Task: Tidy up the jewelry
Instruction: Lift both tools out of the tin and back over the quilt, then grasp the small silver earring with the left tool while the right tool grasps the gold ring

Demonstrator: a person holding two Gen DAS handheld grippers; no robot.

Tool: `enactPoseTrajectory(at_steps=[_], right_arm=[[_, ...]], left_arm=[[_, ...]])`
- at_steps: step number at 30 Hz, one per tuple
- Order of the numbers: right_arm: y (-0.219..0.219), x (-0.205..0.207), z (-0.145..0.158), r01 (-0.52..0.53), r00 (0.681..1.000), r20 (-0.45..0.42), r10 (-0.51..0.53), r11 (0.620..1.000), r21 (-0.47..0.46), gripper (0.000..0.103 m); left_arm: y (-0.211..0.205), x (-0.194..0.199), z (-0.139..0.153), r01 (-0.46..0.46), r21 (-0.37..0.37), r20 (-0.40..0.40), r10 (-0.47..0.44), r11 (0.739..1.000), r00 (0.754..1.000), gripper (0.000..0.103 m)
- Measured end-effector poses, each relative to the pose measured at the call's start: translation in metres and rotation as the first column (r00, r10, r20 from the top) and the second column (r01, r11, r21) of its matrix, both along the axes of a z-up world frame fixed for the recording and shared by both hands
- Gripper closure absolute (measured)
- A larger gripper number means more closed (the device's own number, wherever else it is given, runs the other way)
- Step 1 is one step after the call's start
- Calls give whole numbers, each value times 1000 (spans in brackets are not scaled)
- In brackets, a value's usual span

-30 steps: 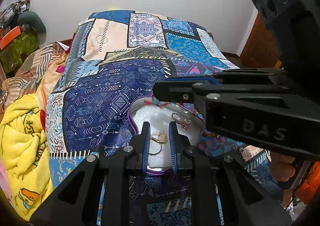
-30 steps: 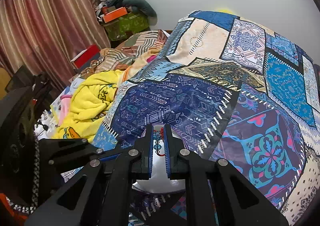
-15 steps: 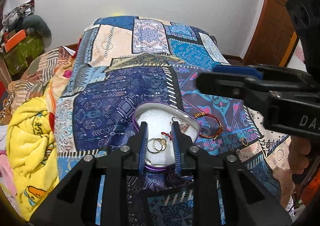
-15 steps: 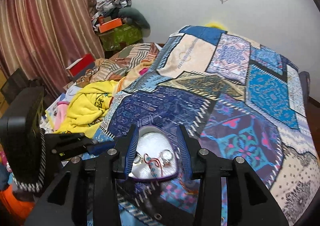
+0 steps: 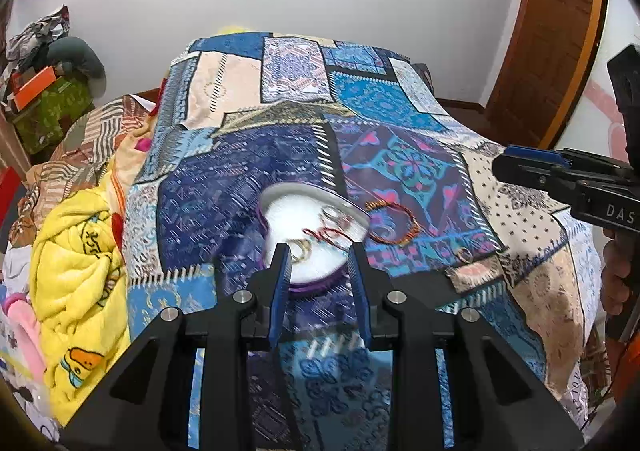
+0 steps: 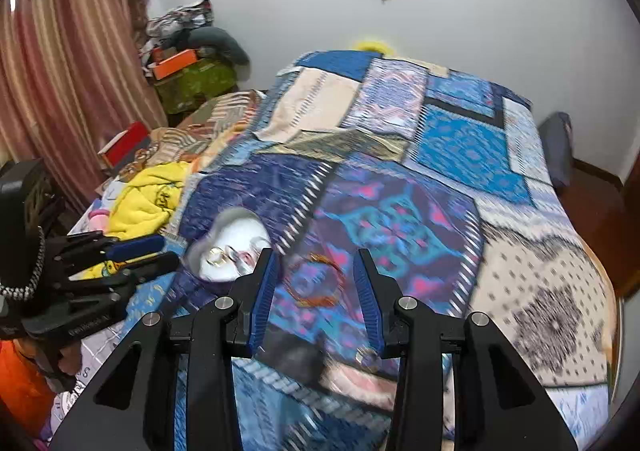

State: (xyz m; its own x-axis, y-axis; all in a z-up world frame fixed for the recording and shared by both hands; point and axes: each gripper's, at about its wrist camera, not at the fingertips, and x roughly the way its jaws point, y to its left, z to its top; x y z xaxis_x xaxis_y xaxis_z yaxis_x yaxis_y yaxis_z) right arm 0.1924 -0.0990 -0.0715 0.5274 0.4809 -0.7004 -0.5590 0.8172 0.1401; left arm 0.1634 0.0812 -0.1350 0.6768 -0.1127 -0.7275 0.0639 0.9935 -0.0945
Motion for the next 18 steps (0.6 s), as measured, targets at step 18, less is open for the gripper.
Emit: enactPoseTrajectory(at_steps=[18], right_arm=[[-76,-19,-35,130,986,-103,-132,991,-28,67]], left_arm=[[-63,-4,-47,104,-40,-159,-109,994,981,74]])
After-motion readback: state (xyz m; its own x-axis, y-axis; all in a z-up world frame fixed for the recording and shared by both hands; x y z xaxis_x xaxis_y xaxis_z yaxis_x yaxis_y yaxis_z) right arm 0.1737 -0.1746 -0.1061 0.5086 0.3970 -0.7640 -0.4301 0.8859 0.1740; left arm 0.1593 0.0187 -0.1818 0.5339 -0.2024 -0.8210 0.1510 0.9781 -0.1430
